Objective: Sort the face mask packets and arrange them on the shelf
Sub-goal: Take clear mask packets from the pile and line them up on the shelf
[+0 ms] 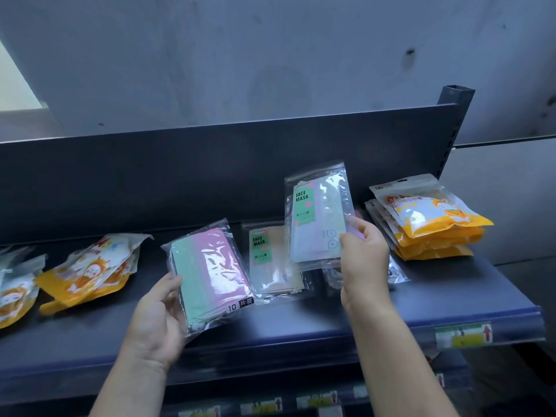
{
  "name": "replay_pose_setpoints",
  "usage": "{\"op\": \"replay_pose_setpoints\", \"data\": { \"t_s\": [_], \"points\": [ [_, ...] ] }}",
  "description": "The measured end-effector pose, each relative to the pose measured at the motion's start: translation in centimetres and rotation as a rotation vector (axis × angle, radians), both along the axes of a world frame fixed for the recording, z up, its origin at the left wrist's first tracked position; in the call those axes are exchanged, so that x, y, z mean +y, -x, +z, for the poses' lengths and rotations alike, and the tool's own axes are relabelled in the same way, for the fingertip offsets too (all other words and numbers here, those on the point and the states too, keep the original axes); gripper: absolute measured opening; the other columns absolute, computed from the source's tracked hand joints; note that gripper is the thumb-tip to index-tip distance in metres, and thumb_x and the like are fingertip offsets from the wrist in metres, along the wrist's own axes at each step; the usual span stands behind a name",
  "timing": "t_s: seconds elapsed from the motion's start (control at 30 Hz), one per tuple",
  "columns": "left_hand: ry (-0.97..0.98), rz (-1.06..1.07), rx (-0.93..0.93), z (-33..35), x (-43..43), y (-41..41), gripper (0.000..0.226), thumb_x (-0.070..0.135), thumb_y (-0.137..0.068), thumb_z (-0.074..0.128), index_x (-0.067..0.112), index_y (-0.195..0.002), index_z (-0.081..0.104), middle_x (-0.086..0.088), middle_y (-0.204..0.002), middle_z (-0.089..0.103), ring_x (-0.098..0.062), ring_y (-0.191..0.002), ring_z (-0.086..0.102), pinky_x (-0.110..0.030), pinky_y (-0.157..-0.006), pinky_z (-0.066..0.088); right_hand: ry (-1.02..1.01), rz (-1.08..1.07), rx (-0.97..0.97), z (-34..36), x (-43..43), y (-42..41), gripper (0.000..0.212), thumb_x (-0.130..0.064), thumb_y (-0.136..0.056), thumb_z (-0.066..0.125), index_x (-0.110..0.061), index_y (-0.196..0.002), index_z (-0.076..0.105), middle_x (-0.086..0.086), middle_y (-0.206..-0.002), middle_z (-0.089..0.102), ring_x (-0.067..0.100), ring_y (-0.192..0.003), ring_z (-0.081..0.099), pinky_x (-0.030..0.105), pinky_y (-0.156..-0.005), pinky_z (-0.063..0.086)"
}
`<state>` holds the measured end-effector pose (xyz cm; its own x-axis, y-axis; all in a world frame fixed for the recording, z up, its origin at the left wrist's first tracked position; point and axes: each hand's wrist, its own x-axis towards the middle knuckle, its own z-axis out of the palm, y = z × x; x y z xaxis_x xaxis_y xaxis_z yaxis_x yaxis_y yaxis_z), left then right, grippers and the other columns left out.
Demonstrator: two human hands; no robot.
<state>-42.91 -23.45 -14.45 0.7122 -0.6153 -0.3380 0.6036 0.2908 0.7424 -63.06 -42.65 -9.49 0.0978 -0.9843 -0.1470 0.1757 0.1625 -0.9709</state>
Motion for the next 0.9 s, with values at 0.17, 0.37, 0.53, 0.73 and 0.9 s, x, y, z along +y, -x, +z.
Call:
{"op": "replay_pose_setpoints", "data": {
  "t_s": [0.17,0.37,0.53,0.73,0.9],
  "points": [
    [0.009,-0.026,-0.014,-0.1,-0.2,0.3,0.034,0.014,-0.105,0.044,0.007,-0.132,0.065,-0.019,-0.131,0.070,-0.032,-0.104,0.075,-0.050,-0.078,0.064,-0.024,0.057,-0.013,0.2,0.3,0.4,0.029,-0.007,-0.093,0.052,-0.025,-0.107,0.070,0.002,-0.100,0.078,0.023,-0.090,0.074,0.033,-0.064,0.052],
    [-0.011,-0.015,0.040,0.1,-0.5,0.1,0.041,0.014,-0.103,0.048,0.006,-0.142,0.060,-0.018,-0.138,0.067,-0.038,-0.129,0.063,-0.053,-0.082,0.063,-0.044,0.262,0.103,-1.2,2.5,-1.8,0.040,-0.007,-0.081,0.049,-0.024,-0.113,0.068,0.010,-0.100,0.076,0.026,-0.068,0.066,0.035,-0.057,0.051],
    [0.000,-0.007,0.018,0.9,-0.4,-0.3,0.039,0.014,-0.103,0.048,0.007,-0.139,0.063,-0.016,-0.128,0.074,-0.035,-0.121,0.069,-0.058,-0.084,0.061,0.025,0.350,0.354,-1.3,4.0,-2.7,0.051,-0.011,-0.085,0.050,-0.014,-0.136,0.055,0.006,-0.112,0.068,0.026,-0.087,0.064,0.027,-0.070,0.044],
    [-0.009,0.024,0.041,1.1,0.2,-0.9,0.041,0.015,-0.103,0.048,0.003,-0.141,0.061,-0.019,-0.132,0.071,-0.031,-0.099,0.078,-0.047,-0.067,0.065,0.159,0.349,0.507,-2.0,4.7,-3.3,0.067,-0.002,-0.088,0.052,-0.019,-0.152,0.041,0.000,-0.131,0.059,0.022,-0.114,0.059,0.034,-0.092,0.051],
    [-0.026,0.012,0.031,1.0,0.3,-0.5,0.037,0.015,-0.104,0.048,0.008,-0.137,0.064,-0.018,-0.126,0.074,-0.031,-0.095,0.079,-0.052,-0.070,0.066,0.282,0.269,0.609,-2.5,5.3,-3.4,0.068,0.011,-0.081,0.046,-0.018,-0.142,0.047,0.001,-0.137,0.047,0.017,-0.097,0.043,0.027,-0.083,0.039]
  ]
}}
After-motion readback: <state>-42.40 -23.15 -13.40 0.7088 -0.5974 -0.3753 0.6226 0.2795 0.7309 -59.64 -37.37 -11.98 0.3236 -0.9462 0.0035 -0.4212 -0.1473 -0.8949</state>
